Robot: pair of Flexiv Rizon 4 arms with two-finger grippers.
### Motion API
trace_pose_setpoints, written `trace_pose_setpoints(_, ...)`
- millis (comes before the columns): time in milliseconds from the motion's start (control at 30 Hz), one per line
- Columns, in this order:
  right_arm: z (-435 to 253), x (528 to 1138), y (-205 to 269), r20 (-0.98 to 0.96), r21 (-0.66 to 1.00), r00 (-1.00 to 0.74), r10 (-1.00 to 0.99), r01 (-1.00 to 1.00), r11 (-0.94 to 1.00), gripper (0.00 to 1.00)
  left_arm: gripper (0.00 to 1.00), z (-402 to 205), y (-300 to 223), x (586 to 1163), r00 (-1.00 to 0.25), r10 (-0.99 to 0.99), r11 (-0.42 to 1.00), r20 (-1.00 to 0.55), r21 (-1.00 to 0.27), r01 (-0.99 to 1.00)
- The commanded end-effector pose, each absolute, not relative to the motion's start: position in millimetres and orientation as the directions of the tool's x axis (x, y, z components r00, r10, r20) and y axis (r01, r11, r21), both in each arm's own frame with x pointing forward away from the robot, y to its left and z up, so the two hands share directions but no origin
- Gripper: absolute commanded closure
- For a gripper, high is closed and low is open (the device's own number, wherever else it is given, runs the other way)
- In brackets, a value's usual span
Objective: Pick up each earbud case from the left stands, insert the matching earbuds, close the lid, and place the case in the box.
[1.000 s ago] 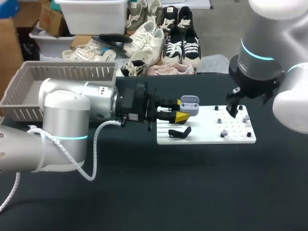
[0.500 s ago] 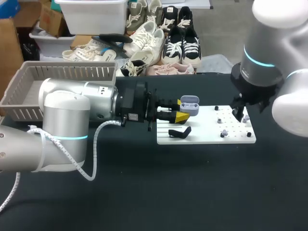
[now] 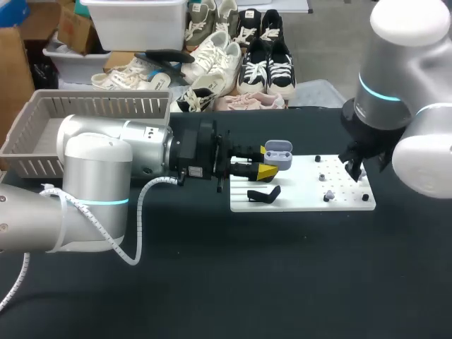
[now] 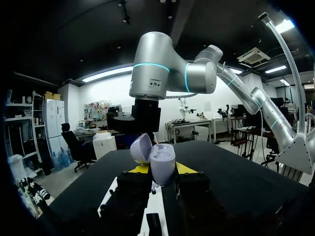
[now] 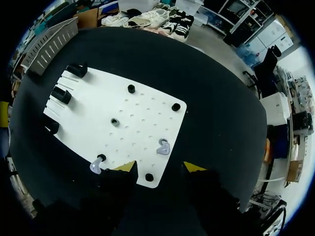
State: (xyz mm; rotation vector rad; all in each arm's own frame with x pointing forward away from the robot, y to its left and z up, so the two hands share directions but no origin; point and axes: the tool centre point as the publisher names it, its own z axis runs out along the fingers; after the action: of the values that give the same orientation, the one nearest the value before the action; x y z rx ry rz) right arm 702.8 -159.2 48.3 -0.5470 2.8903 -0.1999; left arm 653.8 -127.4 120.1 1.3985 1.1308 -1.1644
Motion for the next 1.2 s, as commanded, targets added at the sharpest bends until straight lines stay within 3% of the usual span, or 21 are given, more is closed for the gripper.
trace_pose_setpoints(33, 42, 710, -158, -0.161, -0.172, -0.915, -0.369, -0.343, 0.924, 0.51, 1.0, 120, -127, 654, 0.117, 0.073, -0.11, -0.991, 0.108, 0.988)
trace_pose_setpoints(1200, 26, 723, -161, -0.15, -0.165, -0.917, -0.37, -0.345, 0.924, 0.62, 1.0, 120, -127, 654, 0.117, 0.073, -0.11, -0.991, 0.108, 0.988)
